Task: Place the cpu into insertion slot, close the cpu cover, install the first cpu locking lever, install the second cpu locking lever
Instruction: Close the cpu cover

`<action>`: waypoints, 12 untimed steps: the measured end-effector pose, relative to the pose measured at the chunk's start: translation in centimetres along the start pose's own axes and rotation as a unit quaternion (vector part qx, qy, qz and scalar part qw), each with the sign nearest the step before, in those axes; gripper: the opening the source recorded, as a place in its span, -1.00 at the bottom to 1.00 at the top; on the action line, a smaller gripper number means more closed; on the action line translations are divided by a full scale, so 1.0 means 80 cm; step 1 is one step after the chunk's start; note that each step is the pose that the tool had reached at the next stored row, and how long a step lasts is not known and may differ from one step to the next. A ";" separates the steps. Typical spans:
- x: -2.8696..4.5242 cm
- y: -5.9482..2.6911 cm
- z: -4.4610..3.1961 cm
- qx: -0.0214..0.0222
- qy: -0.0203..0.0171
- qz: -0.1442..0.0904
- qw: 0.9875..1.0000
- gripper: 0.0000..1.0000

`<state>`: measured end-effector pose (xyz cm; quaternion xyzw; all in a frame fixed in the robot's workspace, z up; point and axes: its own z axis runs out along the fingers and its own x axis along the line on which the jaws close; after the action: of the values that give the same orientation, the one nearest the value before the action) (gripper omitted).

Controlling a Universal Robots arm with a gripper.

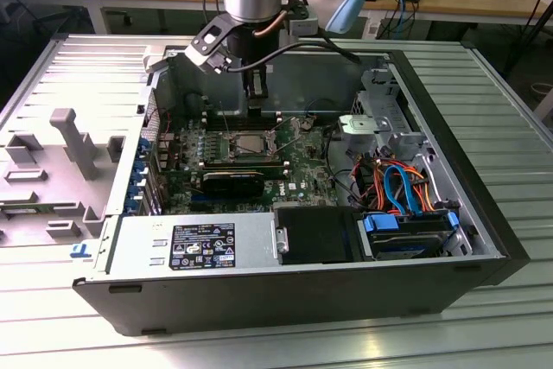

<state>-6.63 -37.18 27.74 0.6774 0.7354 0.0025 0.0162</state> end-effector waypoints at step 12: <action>-0.0018 0.004 -0.0001 0.000 0.002 0.000 1.000 -0.79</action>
<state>-6.33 -37.30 27.76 0.6774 0.7354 0.0036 0.0151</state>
